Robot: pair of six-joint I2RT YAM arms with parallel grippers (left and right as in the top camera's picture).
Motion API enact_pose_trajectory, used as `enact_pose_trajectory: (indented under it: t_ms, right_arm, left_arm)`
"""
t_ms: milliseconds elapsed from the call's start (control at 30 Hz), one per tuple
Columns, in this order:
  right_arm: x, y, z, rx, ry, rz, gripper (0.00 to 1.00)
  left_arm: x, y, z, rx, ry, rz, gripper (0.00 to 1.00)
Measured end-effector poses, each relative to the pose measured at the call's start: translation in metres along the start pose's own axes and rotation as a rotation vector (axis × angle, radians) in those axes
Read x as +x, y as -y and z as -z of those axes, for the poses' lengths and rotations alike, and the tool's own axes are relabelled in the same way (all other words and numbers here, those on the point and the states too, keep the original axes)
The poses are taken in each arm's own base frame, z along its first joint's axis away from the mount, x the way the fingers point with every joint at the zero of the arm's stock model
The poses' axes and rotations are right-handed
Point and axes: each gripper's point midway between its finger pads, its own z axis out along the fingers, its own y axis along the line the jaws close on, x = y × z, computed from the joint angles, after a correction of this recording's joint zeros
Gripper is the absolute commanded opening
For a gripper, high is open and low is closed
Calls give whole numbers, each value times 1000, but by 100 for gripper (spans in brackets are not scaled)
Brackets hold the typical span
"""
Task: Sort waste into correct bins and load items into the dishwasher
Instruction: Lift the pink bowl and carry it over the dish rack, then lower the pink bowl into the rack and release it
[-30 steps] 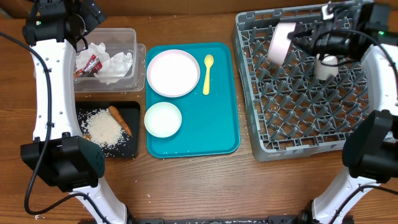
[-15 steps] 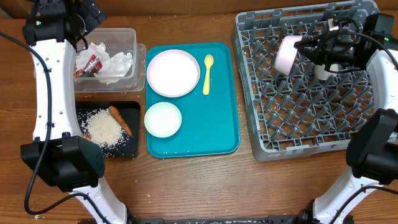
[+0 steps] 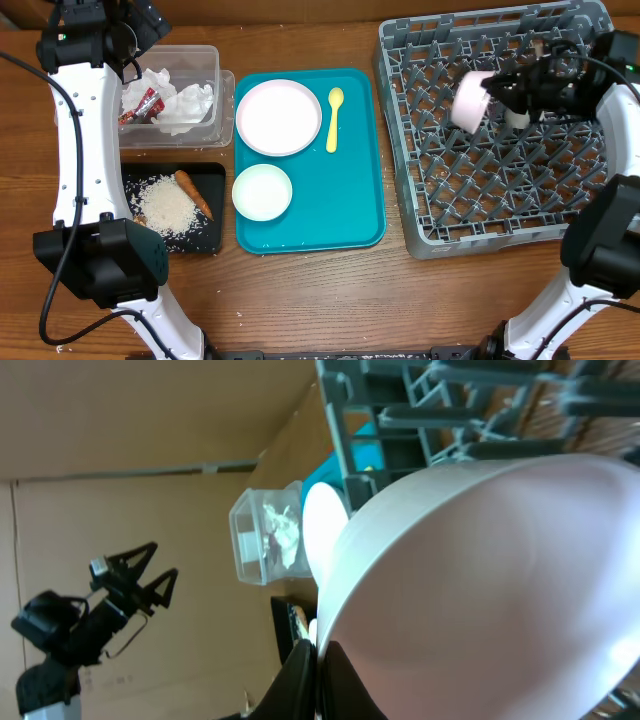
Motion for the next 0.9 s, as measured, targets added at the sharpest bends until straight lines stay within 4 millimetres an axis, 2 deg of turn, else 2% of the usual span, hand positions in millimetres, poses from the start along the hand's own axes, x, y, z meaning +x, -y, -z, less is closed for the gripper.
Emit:
enact_pose_trajectory:
  t_ms: [200,400,600,667,767,900]
  right_arm:
    - [-6,6,11,6,27,-37,5]
    - [-7,21,22,119,68,-79,19]
    - [-2,29,54,316,157,-122,40]
    - [-1,25,67,379,190,-122,50]
    - [1,14,86,466,238,-121,59]
    - [3,-10,109,534,298,-83,62]
  left_arm:
    - [0,0,0,0,0,0,100]
    - [0,0,0,0,0,0,100]
    - [0,0,0,0,0,0,100]
    - [0,0,0,0,0,0,100]
    - [0,0,0,0,0,0,100]
    - [0,0,0,0,0,0,100]
